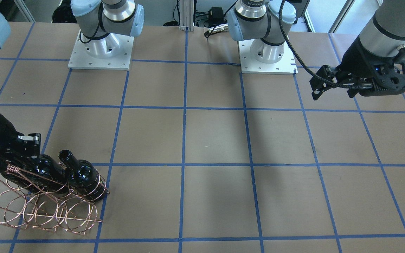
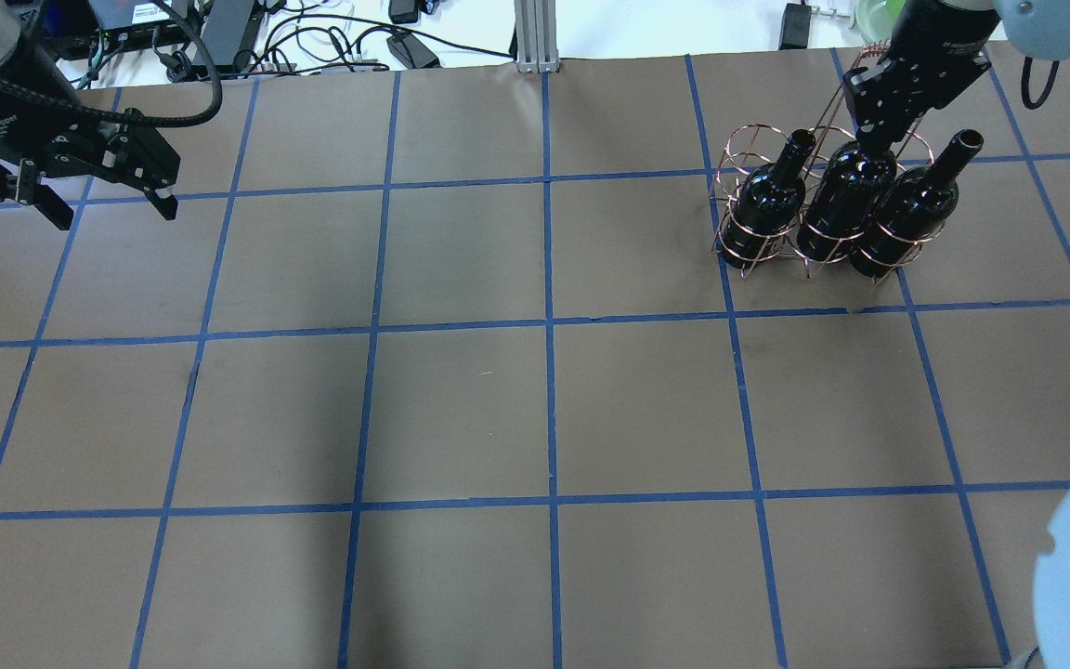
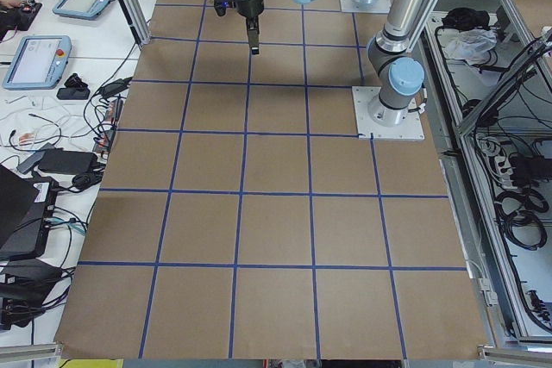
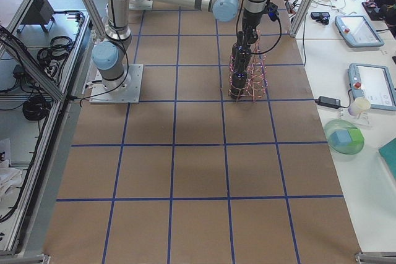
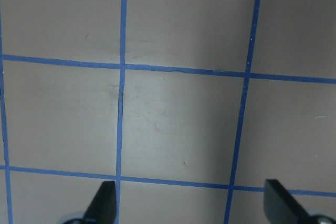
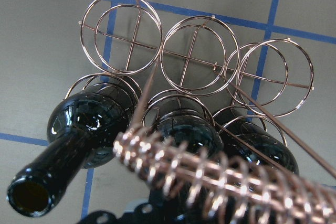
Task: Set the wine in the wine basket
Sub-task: 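Lower the bottle into the empty rack slot between the other bottles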
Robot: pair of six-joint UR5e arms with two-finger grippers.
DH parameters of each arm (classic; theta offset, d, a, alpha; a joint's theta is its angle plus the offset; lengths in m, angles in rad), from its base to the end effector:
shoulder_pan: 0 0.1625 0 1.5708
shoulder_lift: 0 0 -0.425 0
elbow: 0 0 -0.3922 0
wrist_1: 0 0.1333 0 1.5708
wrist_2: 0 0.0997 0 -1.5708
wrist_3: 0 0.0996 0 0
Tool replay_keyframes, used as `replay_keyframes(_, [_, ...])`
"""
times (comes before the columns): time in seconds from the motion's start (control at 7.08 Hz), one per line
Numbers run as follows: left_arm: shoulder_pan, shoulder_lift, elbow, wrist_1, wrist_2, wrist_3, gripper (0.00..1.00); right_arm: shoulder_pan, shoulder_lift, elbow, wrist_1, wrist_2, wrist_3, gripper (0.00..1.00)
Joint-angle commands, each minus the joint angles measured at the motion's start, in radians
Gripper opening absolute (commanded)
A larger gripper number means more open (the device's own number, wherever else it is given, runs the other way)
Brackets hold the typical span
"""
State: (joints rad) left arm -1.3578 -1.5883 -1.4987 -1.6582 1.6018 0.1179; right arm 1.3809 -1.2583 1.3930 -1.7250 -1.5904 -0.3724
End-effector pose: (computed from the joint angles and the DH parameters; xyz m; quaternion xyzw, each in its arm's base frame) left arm -0.0225 -0.5118 0.5061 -0.0473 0.9986 0.0187 0.0126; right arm 0.0118 -0.6346 0.4166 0.0910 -0.9958 0.0066 0.0121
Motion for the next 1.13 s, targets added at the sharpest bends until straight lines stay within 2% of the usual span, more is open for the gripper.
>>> replay_keyframes(0.0, [-0.026, 0.030, 0.001, 0.000, -0.029, -0.065, 1.00, -0.005, -0.010, 0.006, 0.007, 0.000, 0.007, 0.83])
replay_keyframes(0.14, [-0.077, 0.036, 0.003, 0.002, -0.020, -0.075, 1.00, -0.003, -0.024, 0.005, 0.010, 0.001, 0.006, 1.00])
replay_keyframes(0.42, [-0.104, 0.057, 0.003, -0.002, -0.016, -0.077, 1.00, 0.013, -0.114, 0.008, 0.050, 0.003, 0.007, 1.00])
replay_keyframes(0.71, [-0.104, 0.062, -0.003, -0.009, -0.013, -0.076, 1.00, 0.076, -0.240, 0.017, 0.221, 0.001, 0.094, 1.00])
replay_keyframes(0.99, [-0.101, 0.056, -0.003, -0.005, -0.014, -0.070, 1.00, 0.128, -0.421, 0.134, 0.269, 0.038, 0.203, 1.00])
